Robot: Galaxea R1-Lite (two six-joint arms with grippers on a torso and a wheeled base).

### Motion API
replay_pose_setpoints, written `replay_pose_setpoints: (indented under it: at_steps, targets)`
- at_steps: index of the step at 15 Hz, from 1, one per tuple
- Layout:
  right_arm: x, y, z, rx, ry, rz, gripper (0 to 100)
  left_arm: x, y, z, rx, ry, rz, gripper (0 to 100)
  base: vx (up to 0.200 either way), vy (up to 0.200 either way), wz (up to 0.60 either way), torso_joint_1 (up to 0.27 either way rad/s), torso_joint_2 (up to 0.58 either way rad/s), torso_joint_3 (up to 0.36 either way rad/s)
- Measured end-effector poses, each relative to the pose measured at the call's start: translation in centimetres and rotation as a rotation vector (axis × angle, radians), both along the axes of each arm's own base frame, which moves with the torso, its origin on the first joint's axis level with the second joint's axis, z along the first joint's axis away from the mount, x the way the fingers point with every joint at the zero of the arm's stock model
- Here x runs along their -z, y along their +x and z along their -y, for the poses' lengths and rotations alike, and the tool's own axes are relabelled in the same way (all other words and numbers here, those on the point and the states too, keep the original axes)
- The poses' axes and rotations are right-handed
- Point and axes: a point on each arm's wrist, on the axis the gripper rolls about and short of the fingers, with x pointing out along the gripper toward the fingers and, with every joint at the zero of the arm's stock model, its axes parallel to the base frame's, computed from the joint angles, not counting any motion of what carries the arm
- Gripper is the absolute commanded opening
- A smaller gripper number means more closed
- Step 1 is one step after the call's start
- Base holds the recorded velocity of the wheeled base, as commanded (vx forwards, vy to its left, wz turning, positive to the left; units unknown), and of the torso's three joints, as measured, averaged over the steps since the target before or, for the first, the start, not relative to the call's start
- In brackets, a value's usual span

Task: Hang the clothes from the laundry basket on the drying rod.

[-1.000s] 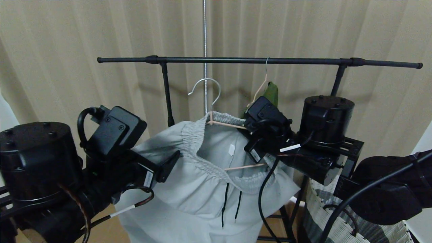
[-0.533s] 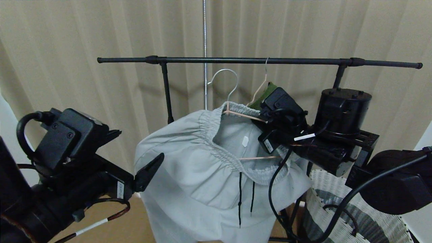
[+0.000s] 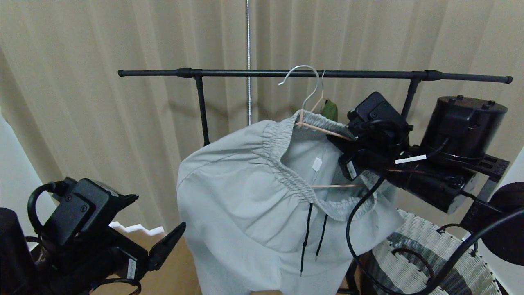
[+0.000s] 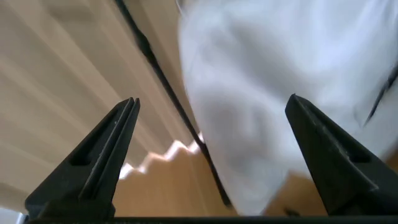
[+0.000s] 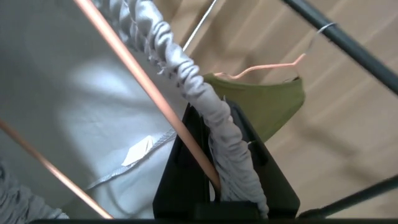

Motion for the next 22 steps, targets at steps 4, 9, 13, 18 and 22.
replay_pose_setpoints:
  at_steps: [4, 9, 13, 18, 22]
  targets:
    - [-0.8, -1.7, 0.8, -0.107, 0.025, 0.023, 0, 0.9, 1.4, -0.1, -0.035, -0.022, -0.060, 100, 0.000, 0.000, 0.00, 0.000, 0.00, 0.000]
    - [-1.5, -3.6, 1.0, -0.158, 0.039, 0.042, 0, 1.3, 3.4, 0.9, -0.038, -0.047, -0.089, 0, 0.000, 0.000, 0.00, 0.000, 0.00, 0.000]
    - [-1.9, -4.0, 1.2, -0.161, 0.045, 0.054, 0, 1.4, 4.2, 1.3, -0.041, -0.045, -0.094, 0, 0.000, 0.000, 0.00, 0.000, 0.00, 0.000]
    - [-2.1, -4.0, 1.6, -0.139, 0.045, 0.056, 0, 2.1, 4.9, -0.2, -0.121, -0.028, -0.117, 0, 0.000, 0.000, 0.00, 0.000, 0.00, 0.000]
    - [-2.1, -3.6, 2.3, -0.088, 0.041, 0.055, 0, 3.7, 4.7, -2.7, -0.232, -0.003, -0.178, 0, 0.000, 0.000, 0.00, 0.000, 0.00, 0.000]
